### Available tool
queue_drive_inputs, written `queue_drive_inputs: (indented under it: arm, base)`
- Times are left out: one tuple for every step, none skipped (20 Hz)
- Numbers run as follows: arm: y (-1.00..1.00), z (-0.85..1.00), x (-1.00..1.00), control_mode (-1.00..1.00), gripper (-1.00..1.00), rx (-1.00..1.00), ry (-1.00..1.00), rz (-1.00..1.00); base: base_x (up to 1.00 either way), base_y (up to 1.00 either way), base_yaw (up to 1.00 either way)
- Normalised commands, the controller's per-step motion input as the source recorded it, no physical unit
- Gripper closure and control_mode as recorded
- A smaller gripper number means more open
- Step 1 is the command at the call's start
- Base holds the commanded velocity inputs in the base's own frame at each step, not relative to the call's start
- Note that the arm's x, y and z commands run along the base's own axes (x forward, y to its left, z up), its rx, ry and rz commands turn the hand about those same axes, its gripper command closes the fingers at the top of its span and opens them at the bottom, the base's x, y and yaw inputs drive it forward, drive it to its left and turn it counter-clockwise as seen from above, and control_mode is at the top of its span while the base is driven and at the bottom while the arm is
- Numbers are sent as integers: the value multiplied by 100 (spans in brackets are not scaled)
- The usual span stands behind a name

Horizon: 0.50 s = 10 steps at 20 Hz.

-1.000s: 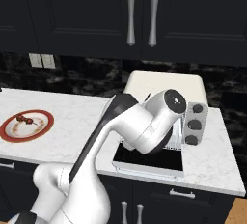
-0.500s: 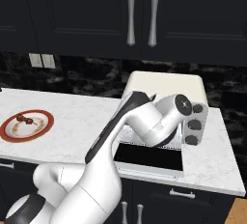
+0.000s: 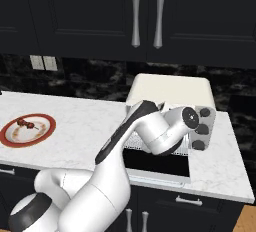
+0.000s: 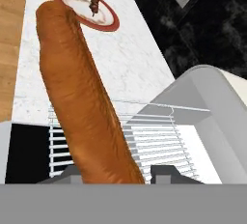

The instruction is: Pick up the kebab skewer and baguette bread, and place them inside the toaster oven. Close the toaster oven door and start by setting the timer.

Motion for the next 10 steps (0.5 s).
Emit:
queue_drive_inputs:
  arm:
    - [0,-2,44,-100,100,0,-2,0]
    - [0,0,31,-100,100,-2,-1,0]
    - [-12,-1,19,-100,100,-3,0,-2]
    - [-9,-4,19,-100,100,-4,0,-4]
    - [0,-14,26,-100,100,-5,0,-5]
    - [0,-10,24,-100,100,-7,-1,-5]
    - [0,-5,19,-100,100,-8,-4,-6]
    - [-6,-10,10,-100,100,-8,-4,-6]
    - [0,-18,0,-100,100,-9,-5,-7]
    - [0,-19,1,-100,100,-10,-5,-7]
  base:
    - [0,0,0]
    - [0,0,0]
    - [0,0,0]
    - [0,0,0]
    - [0,0,0]
    - [0,0,0]
    - [0,0,0]
    - [0,0,0]
    - [0,0,0]
    - [0,0,0]
